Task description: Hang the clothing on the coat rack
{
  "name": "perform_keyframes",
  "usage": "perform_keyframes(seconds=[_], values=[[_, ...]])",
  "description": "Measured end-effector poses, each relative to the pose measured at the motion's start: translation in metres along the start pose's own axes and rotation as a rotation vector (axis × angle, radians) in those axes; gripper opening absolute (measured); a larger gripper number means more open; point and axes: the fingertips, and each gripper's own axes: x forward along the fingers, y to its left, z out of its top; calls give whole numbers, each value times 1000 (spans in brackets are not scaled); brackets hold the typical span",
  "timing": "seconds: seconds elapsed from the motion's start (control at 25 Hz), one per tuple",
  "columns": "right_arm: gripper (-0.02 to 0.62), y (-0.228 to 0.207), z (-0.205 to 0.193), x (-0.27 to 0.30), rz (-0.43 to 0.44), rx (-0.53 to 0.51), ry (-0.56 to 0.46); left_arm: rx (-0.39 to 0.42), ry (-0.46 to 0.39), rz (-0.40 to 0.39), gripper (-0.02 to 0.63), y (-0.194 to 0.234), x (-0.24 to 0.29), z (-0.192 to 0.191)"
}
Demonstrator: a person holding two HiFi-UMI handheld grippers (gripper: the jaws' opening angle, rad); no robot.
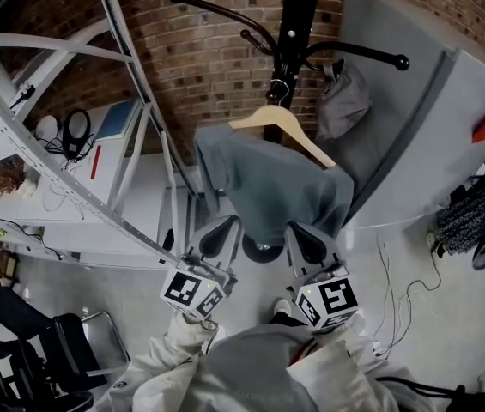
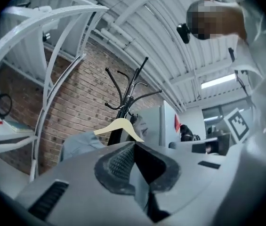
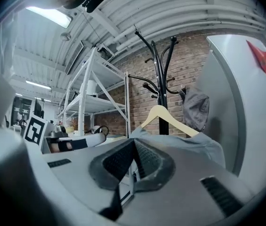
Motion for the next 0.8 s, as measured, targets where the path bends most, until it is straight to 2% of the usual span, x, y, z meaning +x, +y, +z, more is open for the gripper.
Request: perform_keyframes(seconds=[0.08,0.16,0.32,0.48,0.8], values=[[25,14,-1,-10,-9,-8,7,52,25,27,9,-2,-16,-9],[25,28,-5,-21,-19,-24,15,68,51,49,8,-7,-34,-16],[25,51,-23,-48,-41,-28,35,47,69,52,8,-19,-71,-39],[25,70,-32,-69,-59,-34,63,44,100,40,8,-36,-97,-47],[25,81,-41,-86,-48,-13,103,-16,119,46,8,-49,-116,-58]])
